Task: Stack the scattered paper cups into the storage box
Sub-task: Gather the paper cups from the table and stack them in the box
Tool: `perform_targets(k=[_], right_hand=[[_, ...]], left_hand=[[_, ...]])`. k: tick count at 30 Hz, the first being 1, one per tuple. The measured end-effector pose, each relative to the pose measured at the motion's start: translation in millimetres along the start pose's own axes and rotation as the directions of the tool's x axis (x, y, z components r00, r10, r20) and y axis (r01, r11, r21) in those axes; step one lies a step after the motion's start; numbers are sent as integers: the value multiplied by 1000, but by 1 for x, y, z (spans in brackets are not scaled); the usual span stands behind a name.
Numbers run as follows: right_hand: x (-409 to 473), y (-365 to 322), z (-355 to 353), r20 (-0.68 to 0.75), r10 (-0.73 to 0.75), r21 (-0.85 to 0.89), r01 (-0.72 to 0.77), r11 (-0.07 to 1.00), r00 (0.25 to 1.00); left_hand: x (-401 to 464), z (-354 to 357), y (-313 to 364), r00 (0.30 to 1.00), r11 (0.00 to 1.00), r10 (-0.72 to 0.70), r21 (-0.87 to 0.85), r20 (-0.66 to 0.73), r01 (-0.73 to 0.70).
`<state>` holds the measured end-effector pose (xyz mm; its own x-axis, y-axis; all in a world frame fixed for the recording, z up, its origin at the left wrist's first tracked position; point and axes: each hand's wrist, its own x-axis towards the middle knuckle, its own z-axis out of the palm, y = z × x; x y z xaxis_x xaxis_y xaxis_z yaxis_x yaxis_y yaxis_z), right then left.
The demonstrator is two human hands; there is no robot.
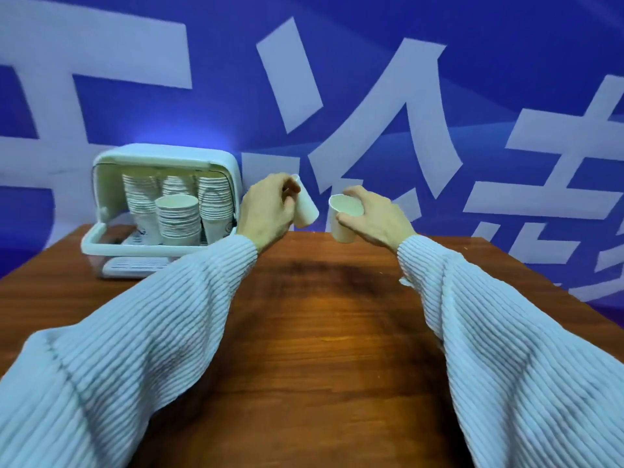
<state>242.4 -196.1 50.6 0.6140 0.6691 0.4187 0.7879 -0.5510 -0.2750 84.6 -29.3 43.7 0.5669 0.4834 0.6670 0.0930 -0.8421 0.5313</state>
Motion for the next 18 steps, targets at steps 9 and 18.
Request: perform_targets(k=[9,18], right_hand=[[25,-144,12,-77,-36,441,67,895,996],[63,-243,52,-44,-93,525,103,845,995]], left_hand=[[-4,-136,-65,945,995,-58,58,-322,81],[-14,-193,-130,908,991,-113,21,-404,133]])
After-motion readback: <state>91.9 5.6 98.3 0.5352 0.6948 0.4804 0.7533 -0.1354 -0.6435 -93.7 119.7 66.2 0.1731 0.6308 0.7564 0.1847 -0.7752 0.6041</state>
